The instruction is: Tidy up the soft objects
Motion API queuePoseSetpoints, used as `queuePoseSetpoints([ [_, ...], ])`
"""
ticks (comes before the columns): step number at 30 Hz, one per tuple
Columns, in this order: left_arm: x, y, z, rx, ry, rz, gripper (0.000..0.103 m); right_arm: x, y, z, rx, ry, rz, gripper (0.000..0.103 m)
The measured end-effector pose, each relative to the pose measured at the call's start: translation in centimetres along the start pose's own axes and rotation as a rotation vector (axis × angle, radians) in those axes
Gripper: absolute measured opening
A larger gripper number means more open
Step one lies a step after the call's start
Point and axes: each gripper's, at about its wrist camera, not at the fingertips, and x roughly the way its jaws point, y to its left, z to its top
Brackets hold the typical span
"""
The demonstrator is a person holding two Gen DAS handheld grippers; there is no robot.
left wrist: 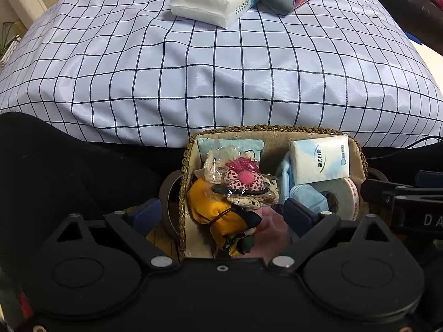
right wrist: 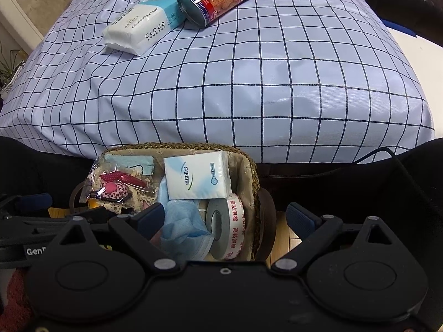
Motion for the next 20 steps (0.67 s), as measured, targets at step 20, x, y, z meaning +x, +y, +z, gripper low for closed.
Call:
queuePoseSetpoints([
  [20,1.3,-0.2,1.0,0.001,0.042,-0.007,0.091,1.4,-0.2,0.9,-0.001,0.037,0.004,0.095],
])
